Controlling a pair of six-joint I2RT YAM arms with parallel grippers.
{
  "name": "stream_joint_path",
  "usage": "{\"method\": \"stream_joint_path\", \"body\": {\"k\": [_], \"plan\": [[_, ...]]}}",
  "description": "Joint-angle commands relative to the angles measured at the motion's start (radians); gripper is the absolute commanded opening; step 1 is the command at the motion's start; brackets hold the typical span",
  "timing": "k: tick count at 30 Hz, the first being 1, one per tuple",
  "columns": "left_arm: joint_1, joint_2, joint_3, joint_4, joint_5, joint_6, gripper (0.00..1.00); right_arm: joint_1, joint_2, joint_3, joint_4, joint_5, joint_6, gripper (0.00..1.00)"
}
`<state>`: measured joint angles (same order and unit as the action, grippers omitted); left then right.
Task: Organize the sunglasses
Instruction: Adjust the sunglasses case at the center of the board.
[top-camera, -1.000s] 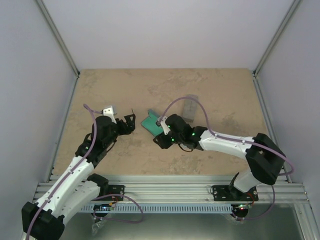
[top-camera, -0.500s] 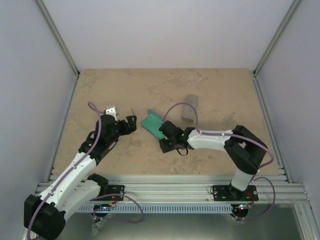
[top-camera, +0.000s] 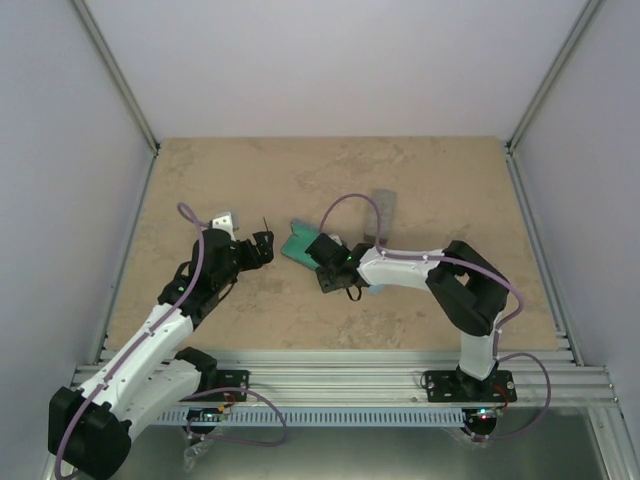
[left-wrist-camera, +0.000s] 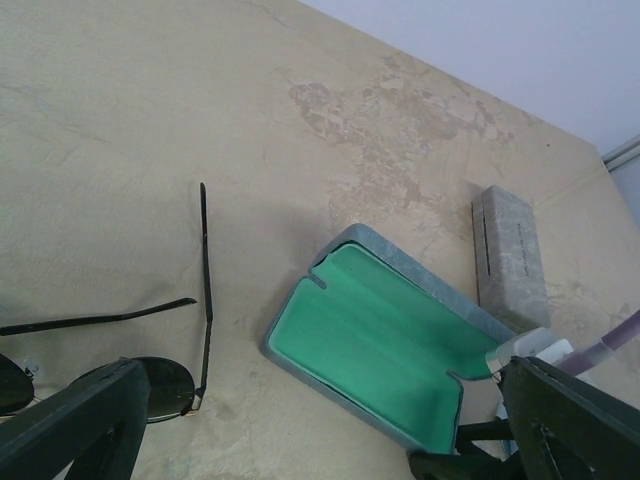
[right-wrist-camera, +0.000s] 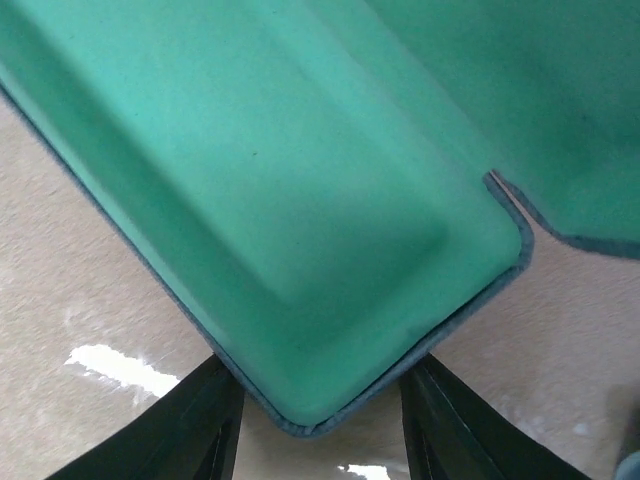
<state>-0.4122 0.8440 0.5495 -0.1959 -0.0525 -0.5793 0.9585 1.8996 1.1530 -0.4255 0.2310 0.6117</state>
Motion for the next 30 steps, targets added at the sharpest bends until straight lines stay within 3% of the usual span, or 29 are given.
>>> {"method": "stream_joint_path", "body": {"k": [1,13,17,23,30], "plan": [[0.003,-0.009,0.007,0.008,-0.015,0.004,0.99,-0.041,0.023,0.020,-0.026,0.059,-0.018,0.44],[0.003,-0.006,0.003,0.008,-0.015,0.004,0.99,-0.090,-0.057,-0.011,0.044,-0.001,-0.078,0.44],[0.003,-0.007,0.003,0.011,-0.018,0.003,0.99,-0.089,-0.173,-0.092,0.035,0.027,-0.029,0.43],[0.003,0.004,0.002,0.033,-0.014,0.002,0.99,-0.090,-0.280,-0.203,-0.091,0.122,0.098,0.29],[0.003,0.029,0.005,0.047,0.008,0.001,0.99,-0.092,-0.287,-0.233,-0.084,0.088,0.128,0.31]]}}
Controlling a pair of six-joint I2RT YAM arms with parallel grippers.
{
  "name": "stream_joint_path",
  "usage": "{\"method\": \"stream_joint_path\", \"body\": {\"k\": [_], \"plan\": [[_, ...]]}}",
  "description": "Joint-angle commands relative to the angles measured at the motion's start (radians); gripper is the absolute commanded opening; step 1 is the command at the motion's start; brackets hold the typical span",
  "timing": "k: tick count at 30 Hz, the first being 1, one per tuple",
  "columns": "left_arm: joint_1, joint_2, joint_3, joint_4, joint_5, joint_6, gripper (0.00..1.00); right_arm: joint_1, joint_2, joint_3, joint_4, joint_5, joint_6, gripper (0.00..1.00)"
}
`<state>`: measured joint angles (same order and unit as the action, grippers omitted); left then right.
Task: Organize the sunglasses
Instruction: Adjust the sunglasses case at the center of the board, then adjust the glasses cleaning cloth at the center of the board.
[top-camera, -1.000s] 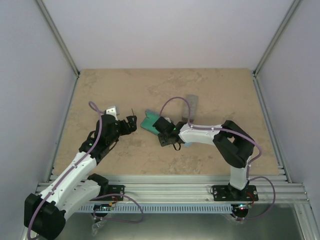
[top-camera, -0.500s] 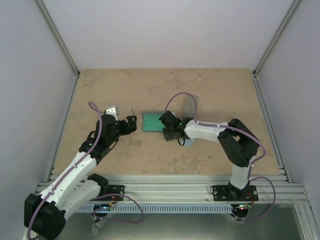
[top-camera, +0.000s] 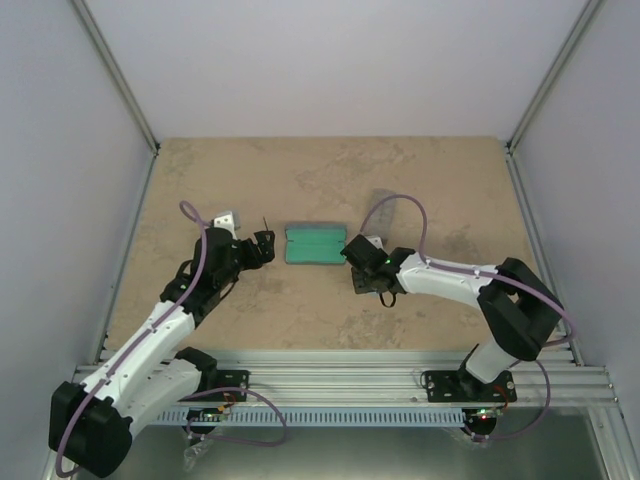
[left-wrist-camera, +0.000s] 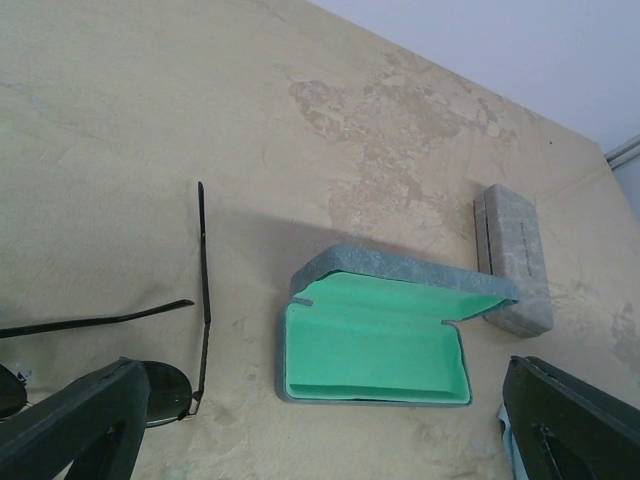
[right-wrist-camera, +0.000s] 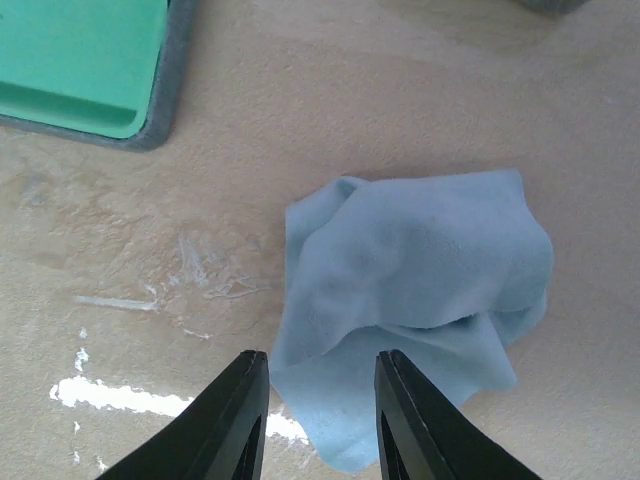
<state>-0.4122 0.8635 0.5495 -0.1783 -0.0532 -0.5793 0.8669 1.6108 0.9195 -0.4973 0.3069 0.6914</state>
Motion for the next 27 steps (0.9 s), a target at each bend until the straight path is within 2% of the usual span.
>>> {"method": "stream_joint_path", "body": {"k": [1,9,18,22,27], "plan": [[0.003,0.011,0.008,0.028,0.011,0.002,1.00,0.000,0.010,0.005,-0.009,0.005,0.053,0.32],[0.003,-0.007,0.003,0.016,0.002,0.004,1.00,-0.012,0.054,0.006,0.041,-0.051,0.089,0.34],[0.003,-0.005,0.001,0.017,0.001,0.006,0.99,-0.018,0.098,0.019,0.051,-0.024,0.123,0.29],[0.003,-0.008,0.001,0.015,0.000,0.006,0.99,-0.019,0.106,0.036,0.047,0.011,0.125,0.20],[0.003,-0.012,-0.001,0.013,-0.002,0.005,0.99,-0.019,0.072,0.047,0.040,0.014,0.100,0.01]]}}
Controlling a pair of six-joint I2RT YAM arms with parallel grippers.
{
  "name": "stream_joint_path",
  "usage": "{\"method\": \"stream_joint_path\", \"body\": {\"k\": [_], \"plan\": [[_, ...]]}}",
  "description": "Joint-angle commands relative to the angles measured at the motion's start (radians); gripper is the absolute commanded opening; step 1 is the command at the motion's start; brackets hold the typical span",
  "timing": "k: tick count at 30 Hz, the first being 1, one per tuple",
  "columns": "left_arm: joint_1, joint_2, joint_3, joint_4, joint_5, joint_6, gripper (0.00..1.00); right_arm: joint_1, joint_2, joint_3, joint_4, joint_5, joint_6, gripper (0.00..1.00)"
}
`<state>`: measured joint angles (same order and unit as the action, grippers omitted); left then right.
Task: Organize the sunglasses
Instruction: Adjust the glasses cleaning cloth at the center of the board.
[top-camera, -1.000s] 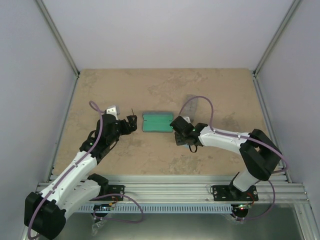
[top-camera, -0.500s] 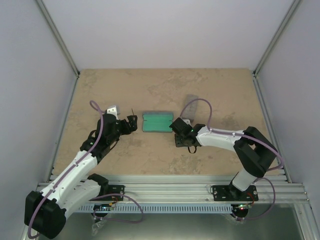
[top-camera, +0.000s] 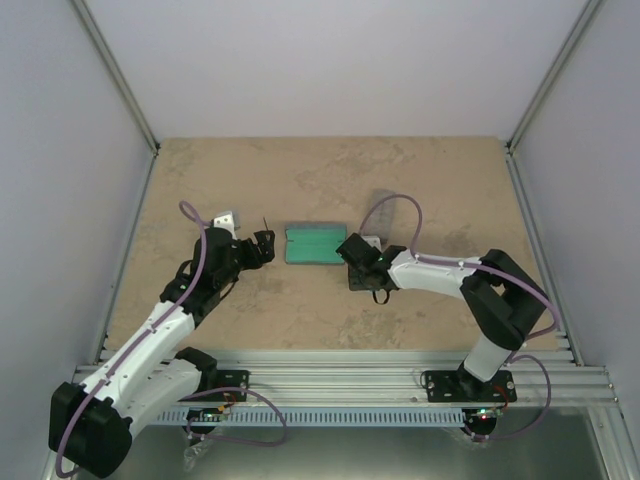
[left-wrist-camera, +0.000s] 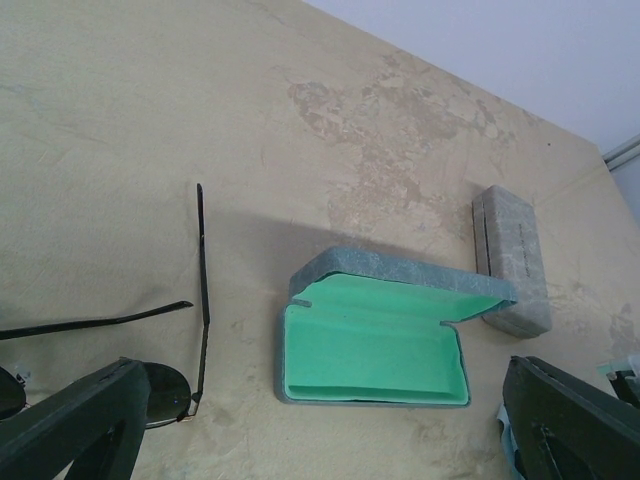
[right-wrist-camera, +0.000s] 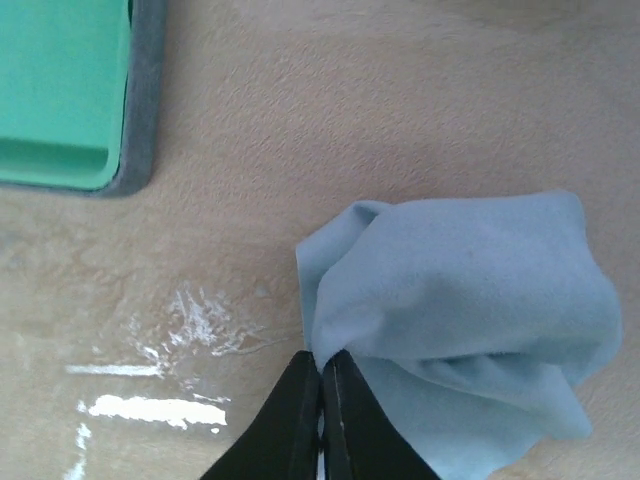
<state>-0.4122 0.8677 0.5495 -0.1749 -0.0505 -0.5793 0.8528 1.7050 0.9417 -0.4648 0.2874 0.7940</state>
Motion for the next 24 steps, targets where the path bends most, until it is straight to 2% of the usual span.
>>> {"method": "stream_joint_path", "body": {"k": [1,5,10,18,21,24], "plan": [[0.003,-0.016,0.000,0.008,-0.003,0.006,1.00,-0.005,-0.036,0.025,0.011,0.020,-0.016,0.01],[0.003,-0.008,-0.001,0.021,0.010,0.001,0.99,-0.005,-0.108,0.027,0.036,-0.114,-0.108,0.00],[0.003,-0.008,-0.022,0.049,0.038,-0.015,0.99,-0.005,-0.163,0.036,0.076,-0.413,-0.202,0.01],[0.003,-0.009,-0.040,0.050,0.093,-0.014,0.99,-0.008,-0.251,-0.025,0.243,-0.836,-0.201,0.00],[0.003,-0.004,-0.047,0.059,0.115,-0.014,0.99,-0.016,-0.282,-0.054,0.276,-0.882,-0.189,0.01],[0.003,0.009,-0.052,0.064,0.143,-0.015,1.00,-0.035,-0.279,-0.088,0.231,-0.824,-0.189,0.01]]}}
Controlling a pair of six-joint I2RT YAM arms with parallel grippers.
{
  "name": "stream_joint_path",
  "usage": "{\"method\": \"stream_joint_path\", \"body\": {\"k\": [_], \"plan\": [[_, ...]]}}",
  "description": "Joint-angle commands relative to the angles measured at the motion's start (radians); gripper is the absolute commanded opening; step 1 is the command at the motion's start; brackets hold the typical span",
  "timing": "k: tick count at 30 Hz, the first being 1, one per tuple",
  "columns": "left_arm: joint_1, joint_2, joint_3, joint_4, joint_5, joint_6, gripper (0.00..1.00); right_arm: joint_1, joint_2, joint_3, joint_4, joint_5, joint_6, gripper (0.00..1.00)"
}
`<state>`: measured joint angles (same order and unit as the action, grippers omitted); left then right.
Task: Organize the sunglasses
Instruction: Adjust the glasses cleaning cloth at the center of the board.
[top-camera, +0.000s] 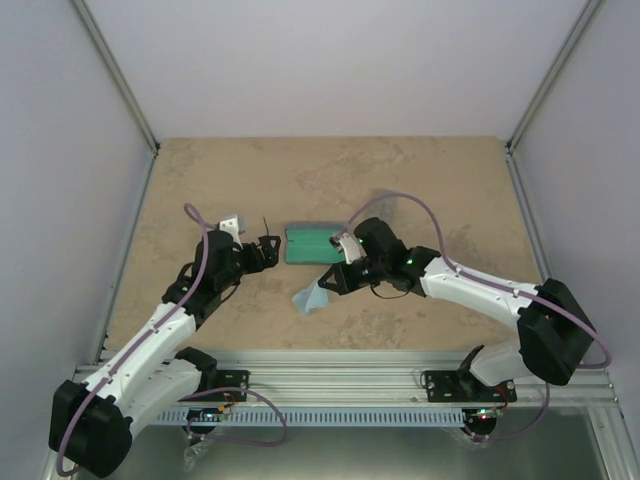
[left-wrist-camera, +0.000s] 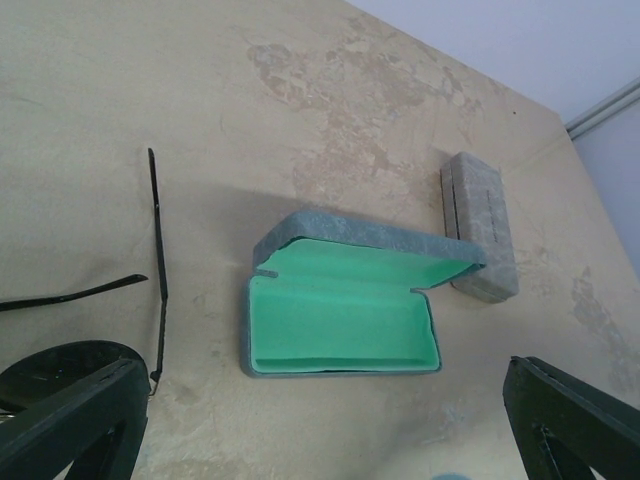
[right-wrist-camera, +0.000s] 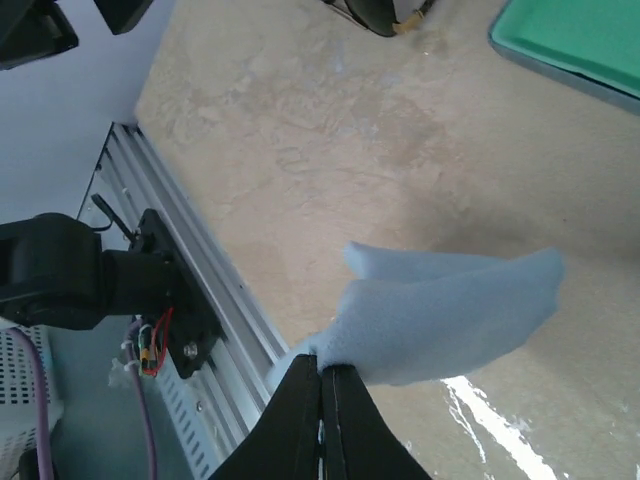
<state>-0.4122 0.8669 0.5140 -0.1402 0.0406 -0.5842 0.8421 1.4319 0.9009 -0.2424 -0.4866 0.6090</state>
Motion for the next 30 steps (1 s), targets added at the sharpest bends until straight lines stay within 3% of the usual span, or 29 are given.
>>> {"method": "stream_joint_path", "body": {"k": [1,7,14,18,23,27,30], "plan": [[0.003,0.016,-0.018,0.031,0.062,-0.011,0.99,-0.034,-0.002,-0.066,-0.007,-0.035,-0.005,0.00],[0.003,0.057,-0.040,0.040,0.165,-0.015,0.99,-0.066,0.017,-0.144,-0.151,0.177,-0.035,0.01],[0.003,0.073,-0.067,0.047,0.234,-0.023,0.99,-0.069,-0.027,-0.110,-0.346,0.468,-0.049,0.03],[0.003,0.075,-0.065,0.040,0.223,-0.025,0.99,-0.055,-0.036,-0.069,-0.426,0.665,0.002,0.26],[0.003,0.067,-0.057,0.027,0.183,-0.025,0.99,0.003,-0.060,-0.034,-0.335,0.578,-0.028,0.39],[0.003,0.063,-0.056,0.022,0.164,-0.025,0.99,0.041,-0.007,-0.041,-0.208,0.380,-0.058,0.40],[0.003,0.061,-0.054,0.023,0.173,-0.024,0.99,0.084,0.056,-0.019,-0.169,0.342,-0.059,0.39]]}}
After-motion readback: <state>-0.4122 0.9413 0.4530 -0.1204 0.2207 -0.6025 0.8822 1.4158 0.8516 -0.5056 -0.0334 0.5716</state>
